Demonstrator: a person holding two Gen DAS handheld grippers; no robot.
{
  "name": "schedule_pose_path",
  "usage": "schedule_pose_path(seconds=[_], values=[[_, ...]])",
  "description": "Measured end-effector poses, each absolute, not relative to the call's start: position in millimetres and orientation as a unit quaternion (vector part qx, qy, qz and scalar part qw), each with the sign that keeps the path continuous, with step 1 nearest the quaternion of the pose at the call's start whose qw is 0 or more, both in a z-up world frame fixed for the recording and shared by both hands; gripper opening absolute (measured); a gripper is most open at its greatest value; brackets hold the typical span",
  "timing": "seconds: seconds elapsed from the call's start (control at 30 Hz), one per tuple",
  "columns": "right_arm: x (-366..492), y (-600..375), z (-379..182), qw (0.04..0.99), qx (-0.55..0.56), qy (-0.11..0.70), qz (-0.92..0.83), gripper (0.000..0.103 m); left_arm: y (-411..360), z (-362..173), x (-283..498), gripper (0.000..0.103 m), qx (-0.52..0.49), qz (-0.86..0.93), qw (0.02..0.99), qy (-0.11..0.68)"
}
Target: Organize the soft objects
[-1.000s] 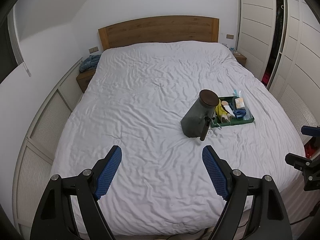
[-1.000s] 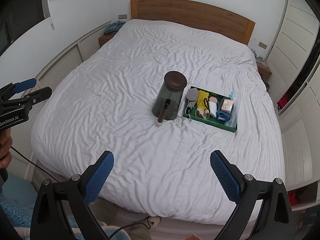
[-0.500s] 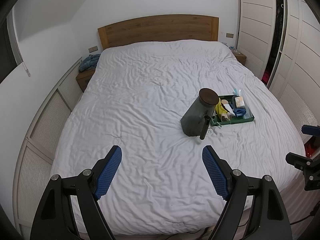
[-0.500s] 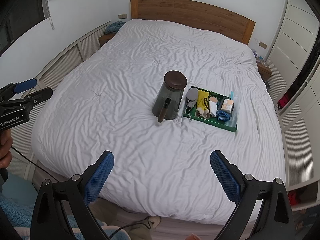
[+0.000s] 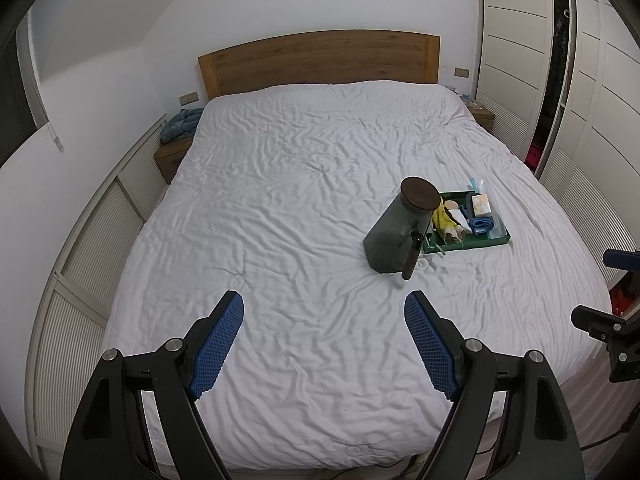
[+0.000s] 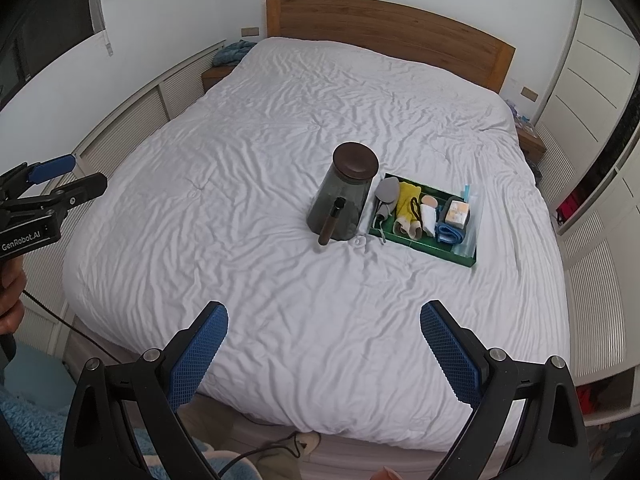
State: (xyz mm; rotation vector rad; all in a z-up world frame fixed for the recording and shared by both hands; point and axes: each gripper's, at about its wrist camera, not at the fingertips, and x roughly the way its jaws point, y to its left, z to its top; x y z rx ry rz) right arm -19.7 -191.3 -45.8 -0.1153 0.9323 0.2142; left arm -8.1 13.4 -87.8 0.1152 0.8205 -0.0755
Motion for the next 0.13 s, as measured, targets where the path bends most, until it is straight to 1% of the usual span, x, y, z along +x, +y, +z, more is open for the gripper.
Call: schedule_pose_path(seconds=[0.13], values=[[-19.3,-190.7,-45.8,0.886,-0.055,0.449,0.104,0.099,14.2,-88.3,-9.0,0.078,0.055,-0.036,0.915,0.399]])
